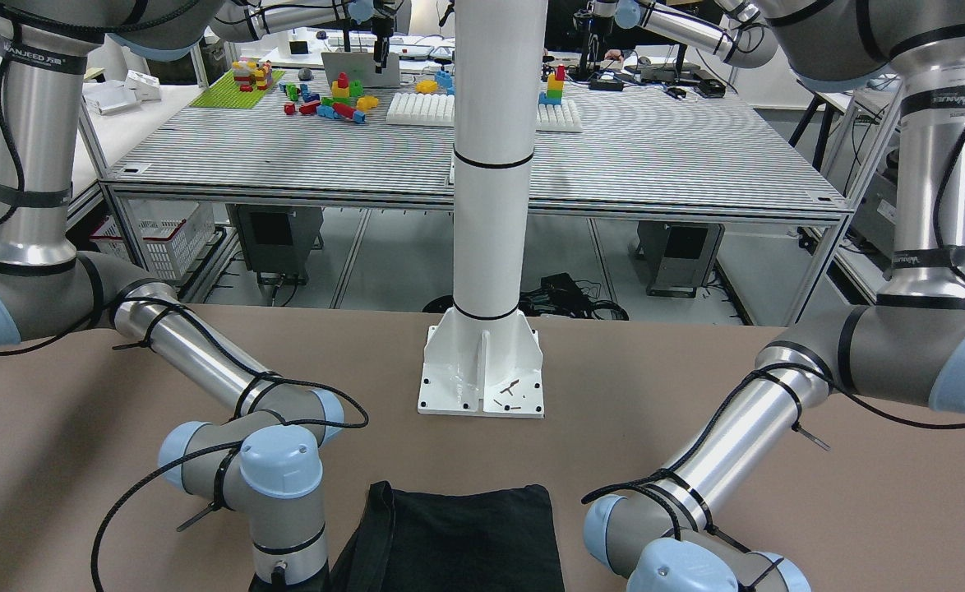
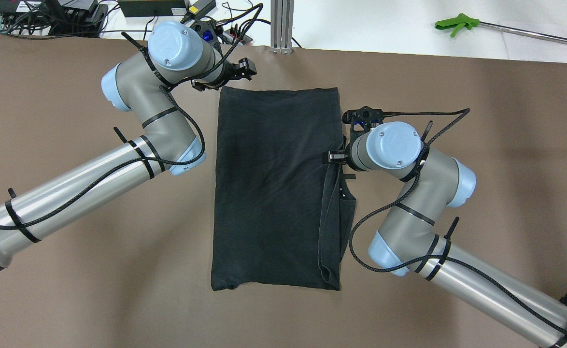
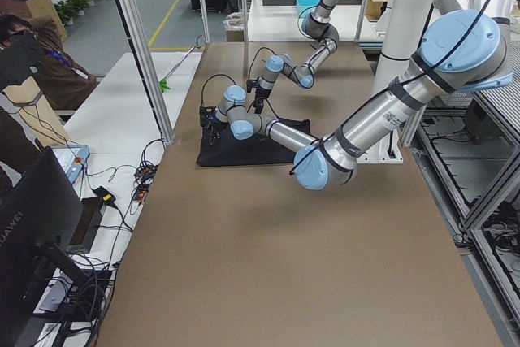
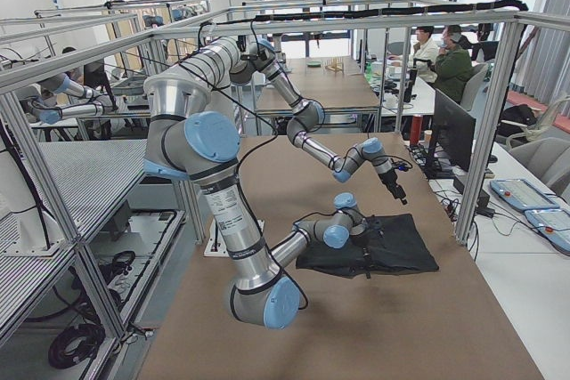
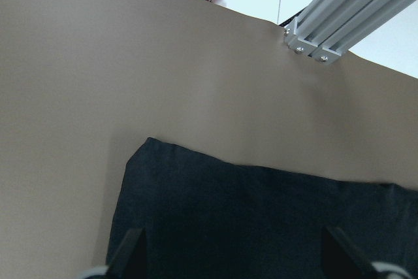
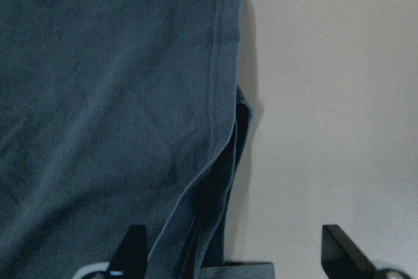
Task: Fold clothes
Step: 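Lower the right gripper back onto the folded edge to press it flat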
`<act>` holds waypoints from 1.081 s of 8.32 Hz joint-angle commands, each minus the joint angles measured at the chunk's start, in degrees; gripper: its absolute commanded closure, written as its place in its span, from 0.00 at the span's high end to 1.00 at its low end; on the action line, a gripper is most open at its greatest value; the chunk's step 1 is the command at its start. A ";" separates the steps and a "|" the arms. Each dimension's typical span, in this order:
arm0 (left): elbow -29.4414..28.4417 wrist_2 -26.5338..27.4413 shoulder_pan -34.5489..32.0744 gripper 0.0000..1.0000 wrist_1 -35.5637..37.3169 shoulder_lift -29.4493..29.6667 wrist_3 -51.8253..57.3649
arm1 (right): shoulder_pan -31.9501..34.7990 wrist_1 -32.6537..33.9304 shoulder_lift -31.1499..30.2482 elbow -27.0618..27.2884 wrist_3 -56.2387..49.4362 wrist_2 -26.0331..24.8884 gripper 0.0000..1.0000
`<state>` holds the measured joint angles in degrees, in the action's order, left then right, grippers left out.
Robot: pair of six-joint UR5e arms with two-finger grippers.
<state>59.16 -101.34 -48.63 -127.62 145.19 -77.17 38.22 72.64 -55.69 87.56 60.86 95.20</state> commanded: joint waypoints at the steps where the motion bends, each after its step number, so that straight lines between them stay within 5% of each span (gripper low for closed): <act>1: 0.08 0.00 0.11 0.95 -0.09 0.00 0.00 | -2.62 6.64 2.51 0.43 1.45 -3.27 0.94; 9: -0.01 0.00 0.11 0.95 -0.09 0.00 0.09 | -4.91 6.20 3.48 -4.24 0.76 -7.66 0.94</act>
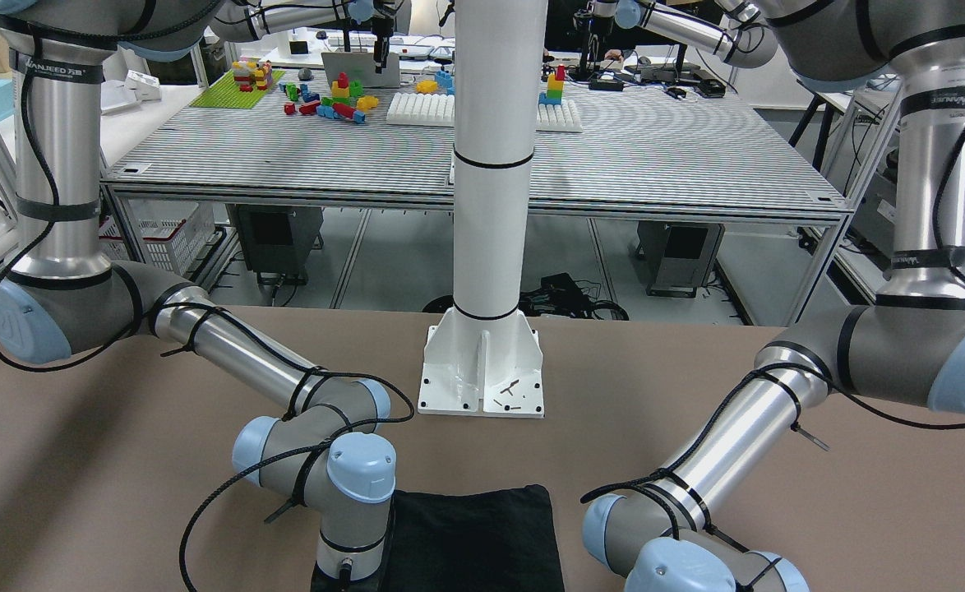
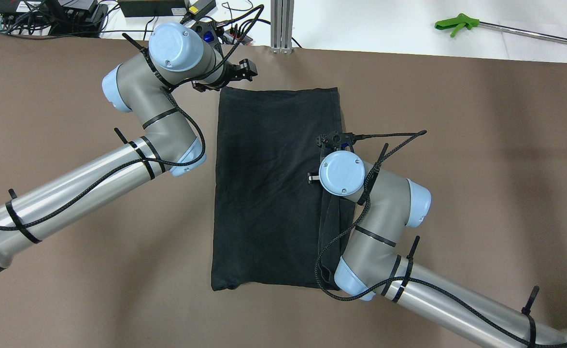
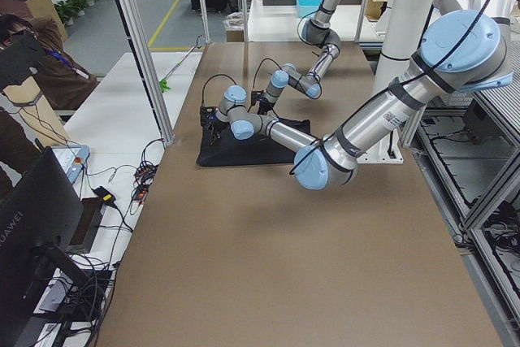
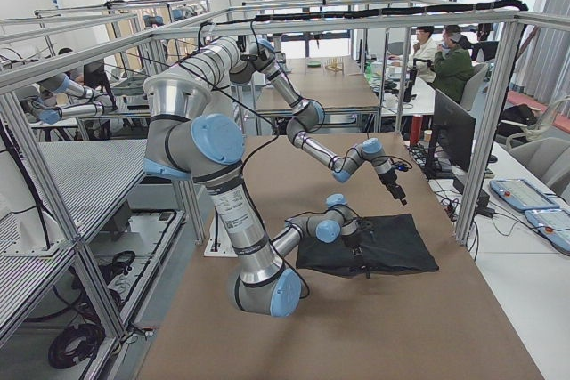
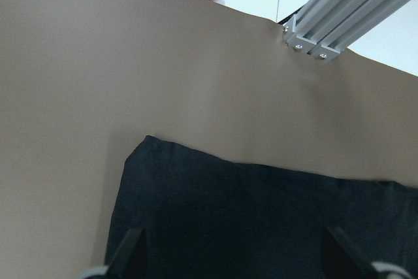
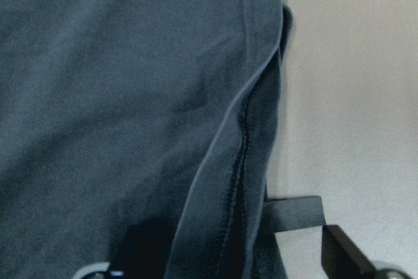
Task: Fold clothes
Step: 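Lower the right gripper back onto the folded edge to press it flat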
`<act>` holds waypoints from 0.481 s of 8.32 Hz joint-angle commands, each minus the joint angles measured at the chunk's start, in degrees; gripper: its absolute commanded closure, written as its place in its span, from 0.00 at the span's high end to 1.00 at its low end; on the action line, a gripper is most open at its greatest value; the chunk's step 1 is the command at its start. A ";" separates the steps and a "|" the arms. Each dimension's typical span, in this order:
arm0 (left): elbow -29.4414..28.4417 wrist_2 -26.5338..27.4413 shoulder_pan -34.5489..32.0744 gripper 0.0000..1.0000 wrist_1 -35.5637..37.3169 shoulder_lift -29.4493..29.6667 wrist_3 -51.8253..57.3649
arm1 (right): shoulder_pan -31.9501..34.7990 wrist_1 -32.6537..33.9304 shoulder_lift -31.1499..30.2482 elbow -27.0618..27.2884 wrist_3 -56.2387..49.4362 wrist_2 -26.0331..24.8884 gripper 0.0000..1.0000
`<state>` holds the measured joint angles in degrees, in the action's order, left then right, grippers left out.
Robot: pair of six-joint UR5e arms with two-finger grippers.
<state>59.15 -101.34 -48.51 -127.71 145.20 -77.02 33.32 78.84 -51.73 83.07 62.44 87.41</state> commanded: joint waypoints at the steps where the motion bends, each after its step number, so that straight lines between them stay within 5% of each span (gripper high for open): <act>1: 0.00 0.00 0.00 0.95 0.00 0.00 -0.06 | -0.01 0.00 -0.82 0.25 -2.13 0.22 0.94; 4: 0.52 0.09 0.79 0.95 0.00 0.00 -0.23 | 0.43 -0.18 -7.74 7.77 -8.00 0.22 0.94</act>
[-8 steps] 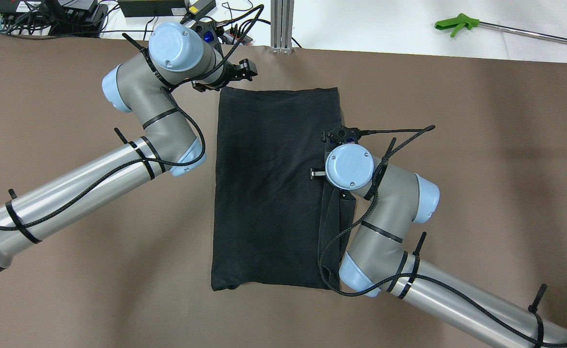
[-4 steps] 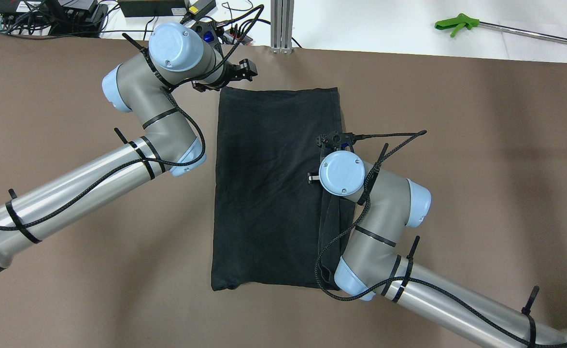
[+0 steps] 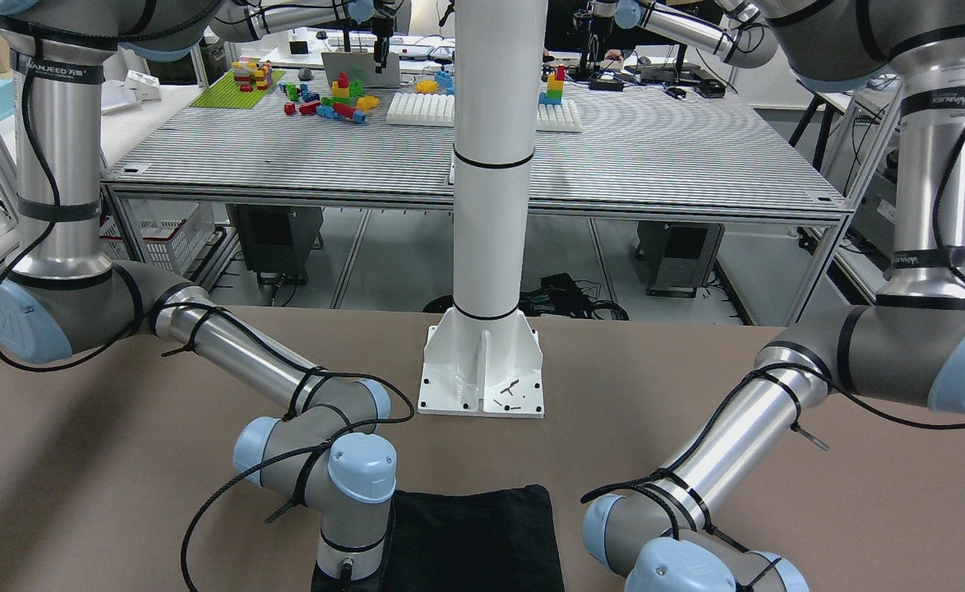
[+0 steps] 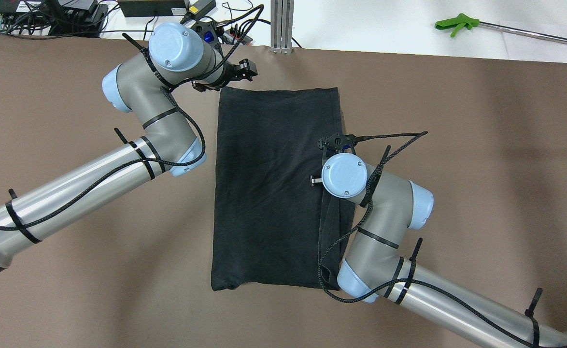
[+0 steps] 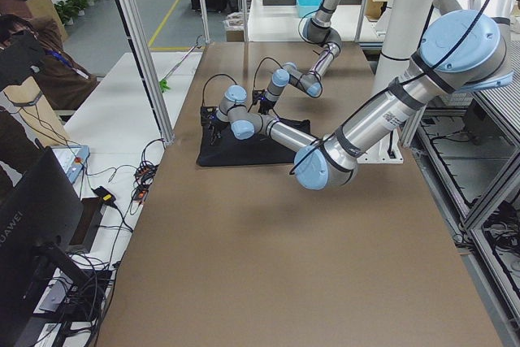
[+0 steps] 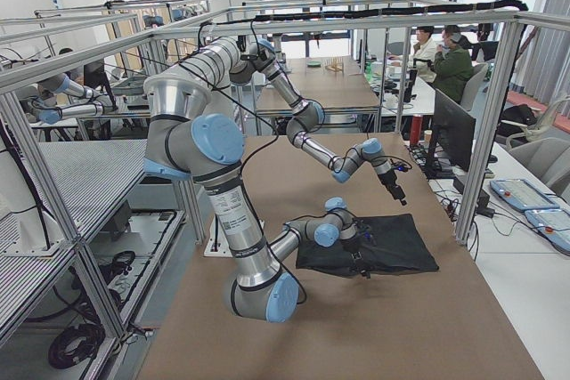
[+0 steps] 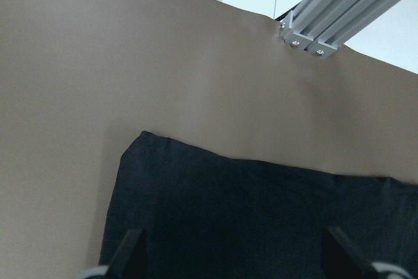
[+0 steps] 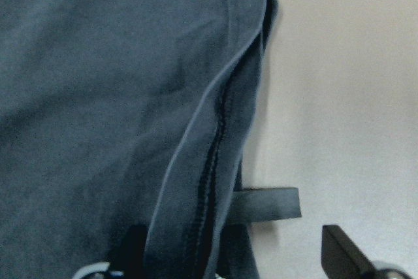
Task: Fold clothes
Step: 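Lift the right gripper and move it along the shirt's long edge toward the robot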
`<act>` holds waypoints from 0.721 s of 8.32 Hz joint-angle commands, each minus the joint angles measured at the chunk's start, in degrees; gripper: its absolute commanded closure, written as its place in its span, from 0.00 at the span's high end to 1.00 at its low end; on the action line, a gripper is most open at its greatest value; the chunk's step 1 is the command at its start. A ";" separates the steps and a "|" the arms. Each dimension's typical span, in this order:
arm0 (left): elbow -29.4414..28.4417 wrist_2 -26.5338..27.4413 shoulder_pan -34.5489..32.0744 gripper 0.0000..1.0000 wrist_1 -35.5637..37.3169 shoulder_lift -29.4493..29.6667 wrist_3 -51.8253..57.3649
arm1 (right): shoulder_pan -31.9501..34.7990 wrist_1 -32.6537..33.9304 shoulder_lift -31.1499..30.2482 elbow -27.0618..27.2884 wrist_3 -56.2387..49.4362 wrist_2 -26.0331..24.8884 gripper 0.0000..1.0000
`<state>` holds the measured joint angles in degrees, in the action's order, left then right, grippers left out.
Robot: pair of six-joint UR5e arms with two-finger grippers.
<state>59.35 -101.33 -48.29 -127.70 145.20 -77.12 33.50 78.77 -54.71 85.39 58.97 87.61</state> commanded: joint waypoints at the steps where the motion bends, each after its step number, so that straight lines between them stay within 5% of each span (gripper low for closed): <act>1: 0.33 0.08 0.65 0.95 0.00 0.00 -0.13 | 1.20 0.07 -7.75 9.32 -6.83 0.02 0.94; 4: 0.51 2.02 1.44 0.95 0.00 0.35 -0.31 | 1.82 -0.11 -11.48 13.65 -6.85 0.54 0.94; 6: 0.51 2.02 1.44 0.95 0.00 0.35 -0.22 | 3.49 -0.28 -10.86 17.51 -4.14 5.97 0.94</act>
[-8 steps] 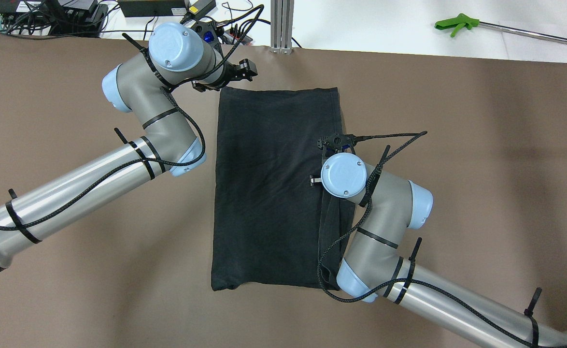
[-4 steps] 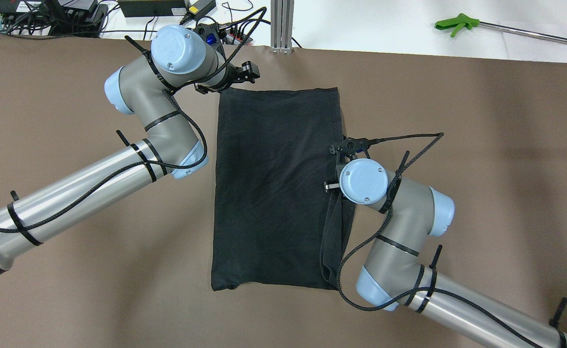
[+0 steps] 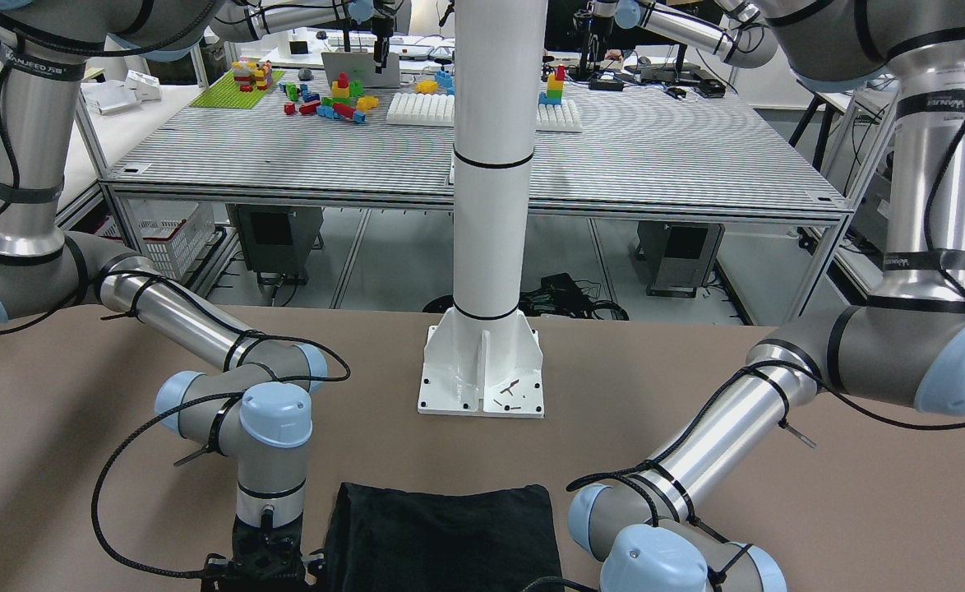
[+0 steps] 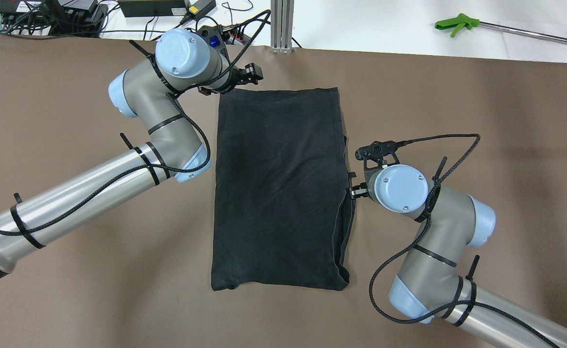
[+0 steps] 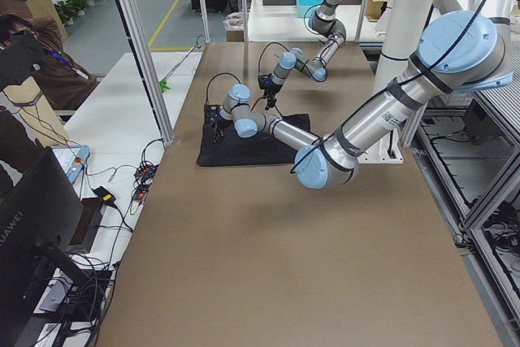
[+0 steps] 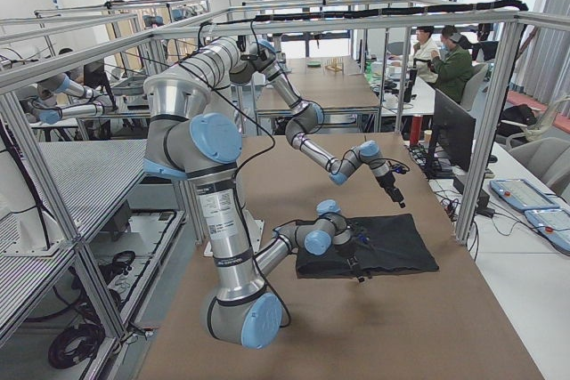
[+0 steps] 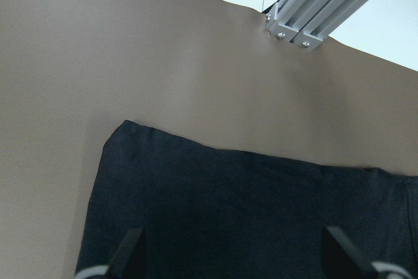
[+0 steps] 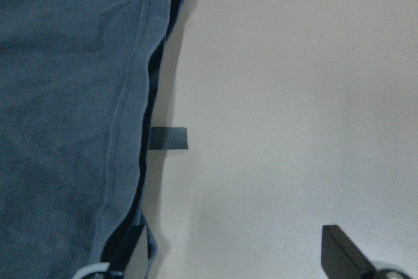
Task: Fold clothes
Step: 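Lift the right gripper and move it along the shirt's long edge toward the robot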
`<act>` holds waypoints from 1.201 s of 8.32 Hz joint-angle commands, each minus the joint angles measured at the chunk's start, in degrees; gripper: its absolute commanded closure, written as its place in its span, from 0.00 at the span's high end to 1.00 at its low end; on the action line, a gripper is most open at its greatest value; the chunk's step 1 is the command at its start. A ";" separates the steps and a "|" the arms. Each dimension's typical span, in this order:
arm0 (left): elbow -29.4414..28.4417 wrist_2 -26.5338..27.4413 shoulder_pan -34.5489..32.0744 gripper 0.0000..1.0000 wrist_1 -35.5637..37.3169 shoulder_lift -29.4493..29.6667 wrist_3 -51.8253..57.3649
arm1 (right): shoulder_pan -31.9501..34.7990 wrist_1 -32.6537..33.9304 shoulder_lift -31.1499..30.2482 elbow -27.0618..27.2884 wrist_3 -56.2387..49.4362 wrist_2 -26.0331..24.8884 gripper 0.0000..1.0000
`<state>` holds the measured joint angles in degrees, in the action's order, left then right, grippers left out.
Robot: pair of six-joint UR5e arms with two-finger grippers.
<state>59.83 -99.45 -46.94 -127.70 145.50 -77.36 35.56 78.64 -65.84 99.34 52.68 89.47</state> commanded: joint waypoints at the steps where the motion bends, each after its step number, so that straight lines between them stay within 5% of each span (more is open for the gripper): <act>1: 0.02 0.13 0.10 0.95 0.00 0.05 0.02 | 1.52 -2.42 1.76 4.19 6.17 4.74 0.94; 4: 0.02 0.13 -0.08 0.95 0.00 0.14 0.02 | -0.57 -14.97 2.56 2.54 17.07 4.83 0.94; 7: -0.07 0.22 -0.43 0.95 0.00 0.05 0.19 | -3.40 -34.20 2.65 -10.26 20.44 4.66 0.94; 10: -0.07 0.65 -0.61 0.95 0.17 0.14 0.19 | -3.57 -35.05 2.04 -11.53 24.22 4.74 0.94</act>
<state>59.78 -99.21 -47.41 -127.64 145.61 -77.25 32.20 44.84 -63.57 89.01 74.87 94.21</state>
